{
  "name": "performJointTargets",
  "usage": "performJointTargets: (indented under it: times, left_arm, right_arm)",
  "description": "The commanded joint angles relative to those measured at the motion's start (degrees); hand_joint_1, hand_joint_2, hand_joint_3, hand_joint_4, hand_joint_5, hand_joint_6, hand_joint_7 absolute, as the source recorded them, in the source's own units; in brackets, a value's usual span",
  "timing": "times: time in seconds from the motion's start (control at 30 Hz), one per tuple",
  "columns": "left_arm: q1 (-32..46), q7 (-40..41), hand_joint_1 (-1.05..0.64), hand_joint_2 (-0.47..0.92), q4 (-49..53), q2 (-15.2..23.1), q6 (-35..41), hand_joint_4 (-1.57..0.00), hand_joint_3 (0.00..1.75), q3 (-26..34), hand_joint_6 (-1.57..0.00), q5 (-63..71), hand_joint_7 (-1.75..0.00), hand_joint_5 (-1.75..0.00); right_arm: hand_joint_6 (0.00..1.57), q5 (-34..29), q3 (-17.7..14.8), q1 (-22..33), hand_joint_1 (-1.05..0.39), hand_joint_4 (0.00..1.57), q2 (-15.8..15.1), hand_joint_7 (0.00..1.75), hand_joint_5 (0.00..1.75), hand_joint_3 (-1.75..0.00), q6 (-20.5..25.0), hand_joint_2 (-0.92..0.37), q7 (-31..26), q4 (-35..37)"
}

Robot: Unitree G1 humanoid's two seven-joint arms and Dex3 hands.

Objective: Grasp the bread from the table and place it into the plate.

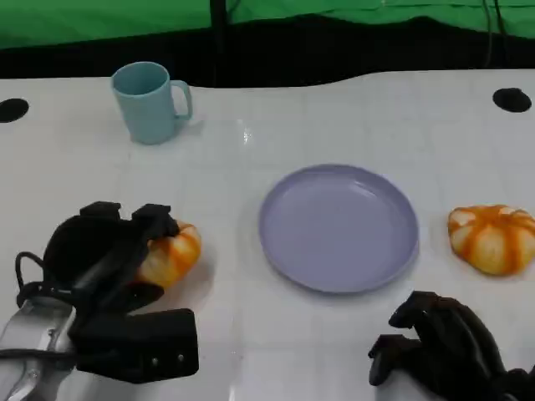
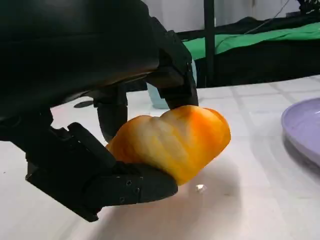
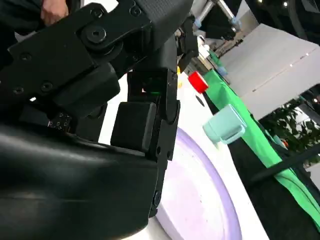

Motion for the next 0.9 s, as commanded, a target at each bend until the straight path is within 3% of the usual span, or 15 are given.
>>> performJointTargets:
  times: [0.03,0.1,0.13,0.23,0.3,0.4,0.57,0.63,0.87,0.9]
  left_arm:
    - [-1.07,-1.24,-0.27,0.63,-0.74,1.05,-0.26,-0.66,0.79,0.71,-0.73,-0.4,-1.14,-1.75]
    - [-1.39,-1.19,-0.27,0.63,-0.62,1.05,-0.61,-0.65,0.77,0.77,-0.55,-0.53,-1.52,-1.75]
    - [-1.95,-1.57,-0.26,0.63,-0.67,1.0,-0.74,-0.65,0.77,0.73,-0.52,-0.62,-1.58,-1.75]
    - [-3.39,-1.39,-0.29,0.65,0.0,0.53,-2.37,-0.65,0.74,0.96,-0.57,-1.69,-1.5,-1.75]
    - [-4.28,-0.38,-0.28,0.62,1.15,0.03,-4.43,-0.65,0.76,1.37,-0.5,-2.93,-1.66,-1.75]
    - [-5.84,0.39,-0.29,0.61,2.58,-0.72,-6.32,-0.66,0.77,1.43,-0.48,-3.61,-1.71,-1.75]
    - [-9.11,2.67,-0.31,0.62,5.76,-2.59,-9.82,-0.65,0.77,1.1,-0.48,-3.72,-1.69,-1.75]
    - [-10.15,4.35,-0.29,0.63,7.21,-3.11,-11.89,-0.69,0.72,1.02,-0.59,-3.69,-1.54,-1.75]
    - [-12.26,5.66,-0.28,0.64,9.73,-4.53,-13.8,-0.7,0.69,0.49,-0.63,-3.19,-1.48,-1.75]
    - [-13.36,5.82,-0.29,0.68,10.42,-5.43,-14.02,-0.75,0.66,0.0,-0.73,-2.99,-1.2,-1.72]
  right_arm:
    - [1.57,-0.1,-0.34,-0.4,-1.04,1.57,0.12,0.38,0.73,-0.01,-1.45,-0.73,0.09,0.93]
    - [1.57,-0.17,-0.27,-0.35,-1.04,1.57,0.21,0.38,0.73,-0.01,-1.55,-0.73,0.05,1.01]
    - [1.57,-0.12,-0.25,-0.35,-1.04,1.57,0.26,0.38,0.73,-0.01,-1.56,-0.73,0.11,1.07]
    - [1.57,0.08,-0.27,-0.33,-1.04,1.57,0.46,0.38,0.74,0.0,-1.54,-0.73,0.26,1.15]
    - [1.57,0.2,-0.33,-0.29,-1.03,1.57,0.63,0.38,0.73,0.0,-1.53,-0.72,0.36,1.12]
    - [1.57,0.2,-0.38,-0.03,-1.04,1.57,0.82,0.37,0.73,0.0,-1.2,-0.71,-0.04,0.7]
    - [1.57,0.05,-0.47,0.05,-1.05,1.57,0.77,0.37,0.73,0.0,-1.47,-0.71,0.18,0.7]
    - [1.57,-0.1,-0.41,0.1,-1.05,1.57,0.64,0.37,0.73,-0.01,-1.56,-0.71,0.29,0.61]
    - [1.57,0.02,-0.43,0.2,-1.05,1.57,0.6,0.37,0.73,0.0,-1.09,-0.72,0.1,0.31]
    - [1.57,0.13,-0.46,0.26,-1.05,1.57,0.59,0.37,0.73,0.0,-0.72,-0.71,-0.06,0.08]
